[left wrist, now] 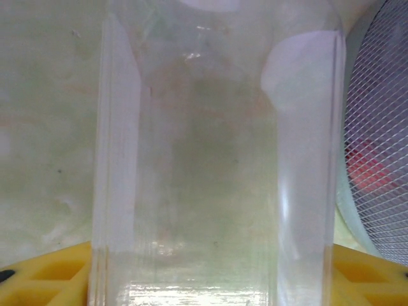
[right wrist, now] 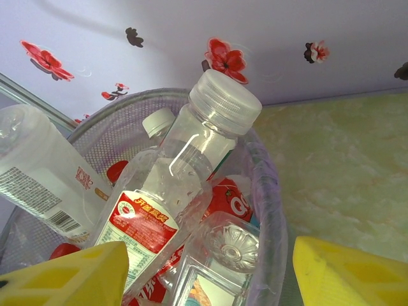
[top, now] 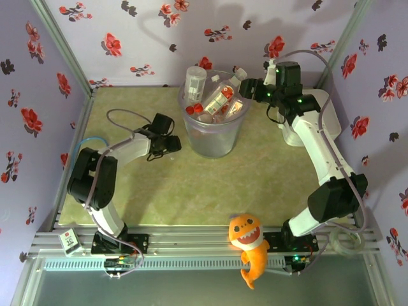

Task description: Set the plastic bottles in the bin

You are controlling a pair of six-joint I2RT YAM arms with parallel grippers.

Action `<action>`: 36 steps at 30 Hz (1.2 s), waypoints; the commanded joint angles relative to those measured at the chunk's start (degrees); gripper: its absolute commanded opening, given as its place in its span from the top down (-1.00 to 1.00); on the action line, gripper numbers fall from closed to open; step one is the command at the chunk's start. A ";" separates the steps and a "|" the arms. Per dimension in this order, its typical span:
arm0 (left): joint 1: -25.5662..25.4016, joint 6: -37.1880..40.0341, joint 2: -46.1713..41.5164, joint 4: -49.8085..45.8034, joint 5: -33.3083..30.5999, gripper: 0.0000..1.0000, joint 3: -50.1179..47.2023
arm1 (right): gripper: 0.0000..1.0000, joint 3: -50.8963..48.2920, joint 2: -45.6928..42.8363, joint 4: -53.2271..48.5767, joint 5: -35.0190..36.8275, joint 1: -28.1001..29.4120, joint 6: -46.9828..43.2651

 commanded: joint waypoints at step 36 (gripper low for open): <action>-1.86 29.68 -41.81 30.18 20.69 0.02 -15.38 | -0.64 25.57 18.83 9.36 -9.70 23.93 10.98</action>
